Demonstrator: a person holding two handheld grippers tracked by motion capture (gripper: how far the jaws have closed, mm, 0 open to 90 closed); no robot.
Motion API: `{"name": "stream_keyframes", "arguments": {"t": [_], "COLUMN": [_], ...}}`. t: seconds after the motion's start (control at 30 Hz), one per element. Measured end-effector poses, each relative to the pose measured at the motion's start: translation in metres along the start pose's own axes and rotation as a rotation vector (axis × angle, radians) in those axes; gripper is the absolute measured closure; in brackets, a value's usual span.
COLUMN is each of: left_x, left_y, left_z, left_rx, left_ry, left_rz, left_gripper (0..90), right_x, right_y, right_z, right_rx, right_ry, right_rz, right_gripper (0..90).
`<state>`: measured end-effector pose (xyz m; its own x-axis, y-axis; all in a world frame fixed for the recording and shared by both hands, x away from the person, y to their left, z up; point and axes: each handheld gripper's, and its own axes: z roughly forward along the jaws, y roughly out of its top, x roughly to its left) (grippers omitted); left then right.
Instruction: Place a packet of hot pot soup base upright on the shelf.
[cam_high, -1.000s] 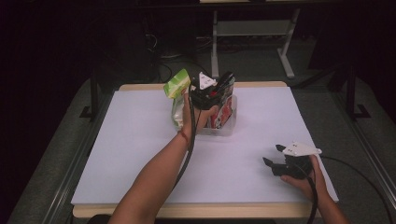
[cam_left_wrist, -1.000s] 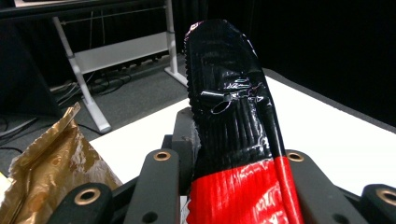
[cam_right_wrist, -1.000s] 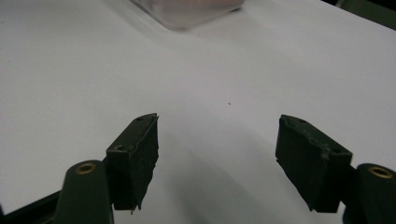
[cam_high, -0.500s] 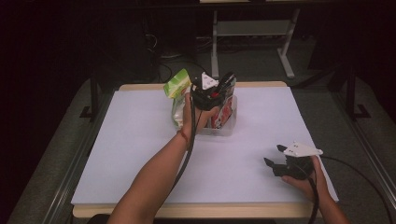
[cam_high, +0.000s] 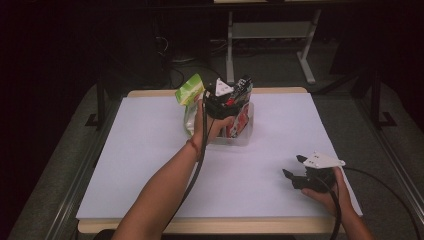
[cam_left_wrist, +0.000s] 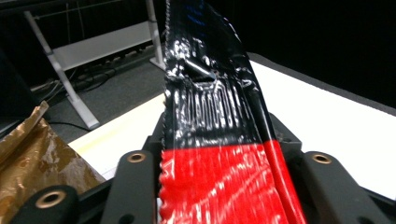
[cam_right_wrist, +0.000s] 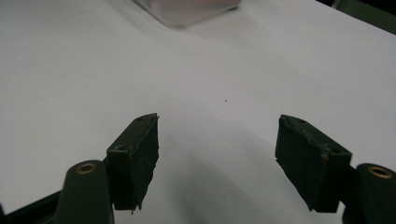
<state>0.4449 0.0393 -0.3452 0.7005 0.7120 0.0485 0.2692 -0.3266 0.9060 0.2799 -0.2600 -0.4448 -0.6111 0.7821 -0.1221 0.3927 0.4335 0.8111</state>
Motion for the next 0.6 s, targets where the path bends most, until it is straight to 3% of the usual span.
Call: {"name": "stream_keyframes", "arguments": {"t": [0.27, 0.4, 0.6], "left_x": [0.002, 0.004, 0.006], "left_y": [-0.002, -0.005, -0.008], "left_z": [-0.006, -0.010, -0.017], "left_rx": [-0.001, 0.021, 0.028], "left_ry": [-0.031, -0.045, -0.065], "left_rz": [0.027, 0.050, 0.056], "left_gripper": [50.4, 49.7, 49.2], "right_x": [0.000, 0.000, 0.000], "right_y": [0.000, 0.000, 0.000], "right_z": [0.000, 0.000, 0.000], "right_rx": [0.004, 0.004, 0.005], "right_ry": [0.001, 0.000, -0.001], "right_rz": [-0.001, 0.004, 0.005], "right_gripper": [29.5, 29.6, 29.6]}}
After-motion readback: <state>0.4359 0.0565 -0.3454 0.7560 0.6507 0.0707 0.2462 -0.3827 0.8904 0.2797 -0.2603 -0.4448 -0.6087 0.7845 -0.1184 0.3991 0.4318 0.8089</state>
